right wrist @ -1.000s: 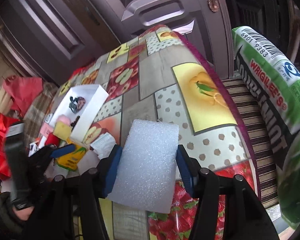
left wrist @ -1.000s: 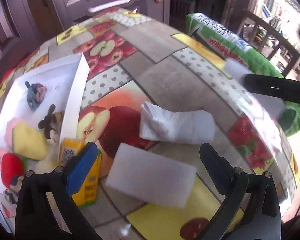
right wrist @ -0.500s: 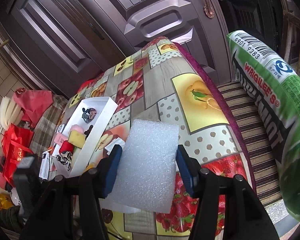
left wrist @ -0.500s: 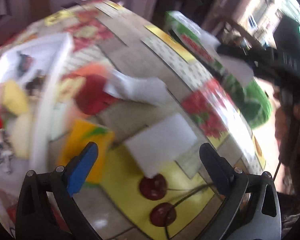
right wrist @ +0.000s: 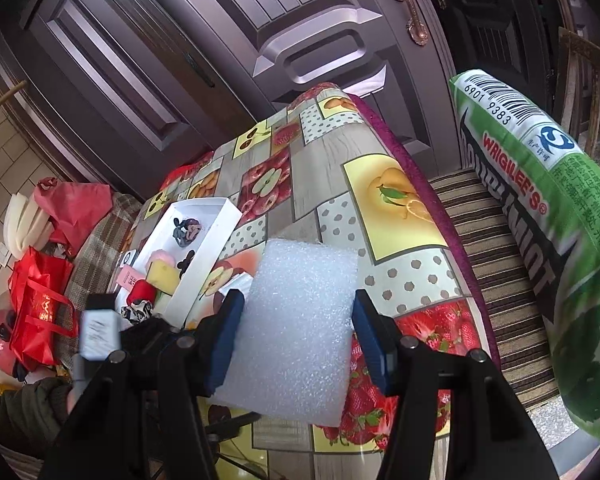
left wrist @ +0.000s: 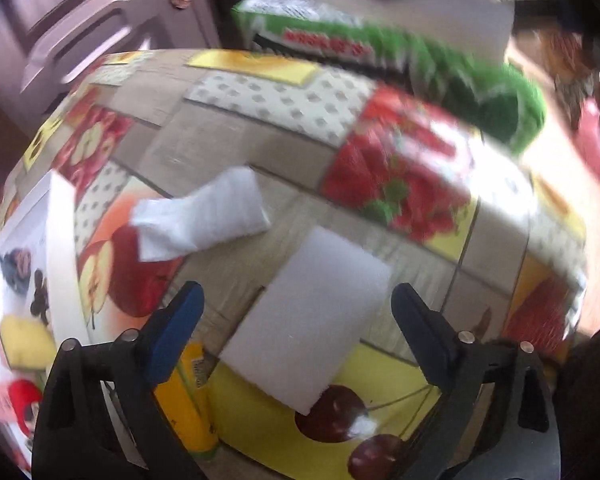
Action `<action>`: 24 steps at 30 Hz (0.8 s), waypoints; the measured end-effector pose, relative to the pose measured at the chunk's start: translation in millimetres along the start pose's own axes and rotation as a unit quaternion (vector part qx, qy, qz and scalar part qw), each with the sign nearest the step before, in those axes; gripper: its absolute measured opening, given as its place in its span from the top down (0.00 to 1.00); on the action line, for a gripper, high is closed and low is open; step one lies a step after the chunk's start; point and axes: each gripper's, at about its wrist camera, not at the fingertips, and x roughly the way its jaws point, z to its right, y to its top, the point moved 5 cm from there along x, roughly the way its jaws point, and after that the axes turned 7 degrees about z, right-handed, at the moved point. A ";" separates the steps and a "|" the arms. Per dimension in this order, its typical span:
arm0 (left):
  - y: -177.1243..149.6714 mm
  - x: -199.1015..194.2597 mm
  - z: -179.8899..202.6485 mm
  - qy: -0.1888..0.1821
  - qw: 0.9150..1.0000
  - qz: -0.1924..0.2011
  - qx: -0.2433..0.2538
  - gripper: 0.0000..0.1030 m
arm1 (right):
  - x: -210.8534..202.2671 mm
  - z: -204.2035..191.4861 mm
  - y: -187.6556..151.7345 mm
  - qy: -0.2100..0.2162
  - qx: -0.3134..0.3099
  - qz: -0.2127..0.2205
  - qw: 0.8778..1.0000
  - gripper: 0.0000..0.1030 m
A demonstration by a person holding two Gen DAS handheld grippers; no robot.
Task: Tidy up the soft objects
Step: 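Grasp the second white foam block with left tool while right tool holds its block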
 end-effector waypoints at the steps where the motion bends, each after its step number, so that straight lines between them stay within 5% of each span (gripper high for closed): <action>1: -3.8 5.1 2.1 0.007 1.000 -0.011 0.014 0.12 | -1.9 0.3 0.0 0.000 0.001 0.001 1.000 0.47; 4: -9.5 7.0 0.7 -0.015 1.000 -0.013 -0.010 0.31 | -8.1 -1.4 0.7 0.001 0.000 0.007 1.000 0.47; 8: -11.3 0.8 1.1 -0.008 0.999 0.007 -0.035 0.34 | -13.9 -12.5 3.1 -0.006 -0.019 0.018 1.000 0.47; 13: 4.7 -45.9 -13.3 0.015 0.992 0.082 -0.095 0.35 | -19.8 -31.7 8.2 -0.011 -0.046 0.032 0.998 0.47; 24: 10.5 -165.8 -77.3 0.099 0.950 0.200 -0.219 0.35 | -24.7 -97.2 28.0 0.015 -0.105 0.064 0.992 0.47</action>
